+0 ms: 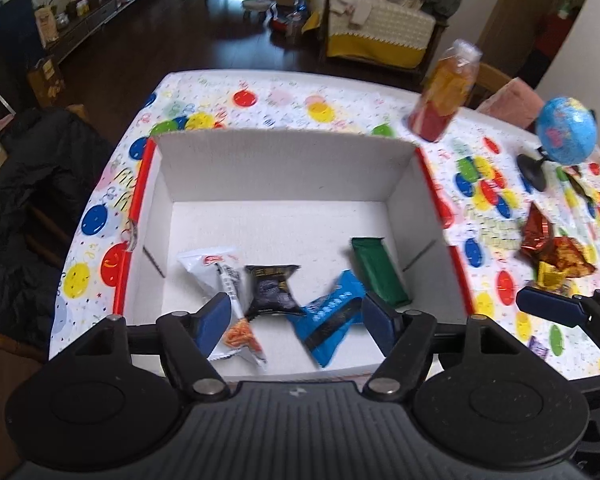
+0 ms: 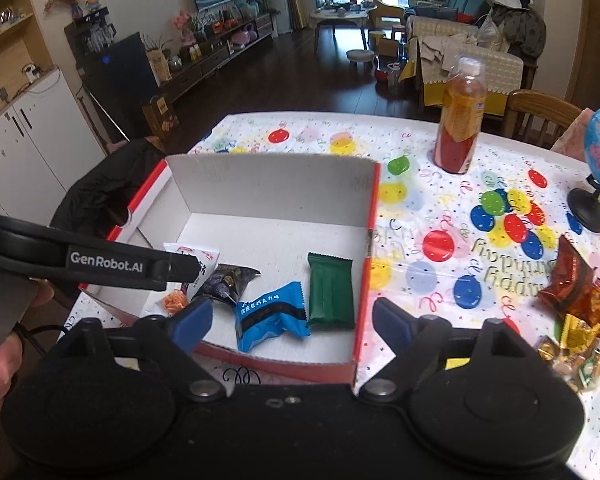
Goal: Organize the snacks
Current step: 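Withdraw both tools from the box back toward the snack pile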
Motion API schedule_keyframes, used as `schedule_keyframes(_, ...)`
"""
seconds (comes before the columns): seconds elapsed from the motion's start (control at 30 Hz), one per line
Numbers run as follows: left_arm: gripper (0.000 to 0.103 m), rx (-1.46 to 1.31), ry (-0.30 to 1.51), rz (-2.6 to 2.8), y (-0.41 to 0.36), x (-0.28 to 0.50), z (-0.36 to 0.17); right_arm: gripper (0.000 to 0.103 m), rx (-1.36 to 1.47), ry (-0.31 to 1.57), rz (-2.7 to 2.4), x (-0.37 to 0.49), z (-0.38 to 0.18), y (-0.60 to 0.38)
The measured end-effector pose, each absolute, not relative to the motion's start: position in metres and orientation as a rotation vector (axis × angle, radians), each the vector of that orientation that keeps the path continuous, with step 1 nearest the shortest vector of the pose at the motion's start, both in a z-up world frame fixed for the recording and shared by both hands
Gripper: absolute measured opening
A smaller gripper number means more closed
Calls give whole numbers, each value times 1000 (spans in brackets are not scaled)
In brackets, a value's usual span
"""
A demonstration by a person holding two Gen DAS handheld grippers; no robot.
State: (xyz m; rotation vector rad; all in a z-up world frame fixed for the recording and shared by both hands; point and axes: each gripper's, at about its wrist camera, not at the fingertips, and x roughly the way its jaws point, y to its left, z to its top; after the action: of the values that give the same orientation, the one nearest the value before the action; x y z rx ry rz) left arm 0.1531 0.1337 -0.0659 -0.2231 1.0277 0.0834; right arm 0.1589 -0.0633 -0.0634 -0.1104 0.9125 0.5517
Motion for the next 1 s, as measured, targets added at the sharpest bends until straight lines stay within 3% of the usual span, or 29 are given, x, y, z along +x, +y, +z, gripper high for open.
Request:
schedule_keyframes(0.17,81,-217,993,35,117,143,-51,102,-74,895,547,148,-53,-87)
schedule_keyframes(0.5,89,-151,959,-82,53,138,-38,103,-16,920,459,133,-46,-157)
schedule_keyframes(0.6,102,-142,959,-127,29,141,-39,103,14,926,429,130,-49,-184)
schedule_keyframes(1.0,102,-81,995,-219,-72,178,-52,102,6,957,260,141,-64,-304)
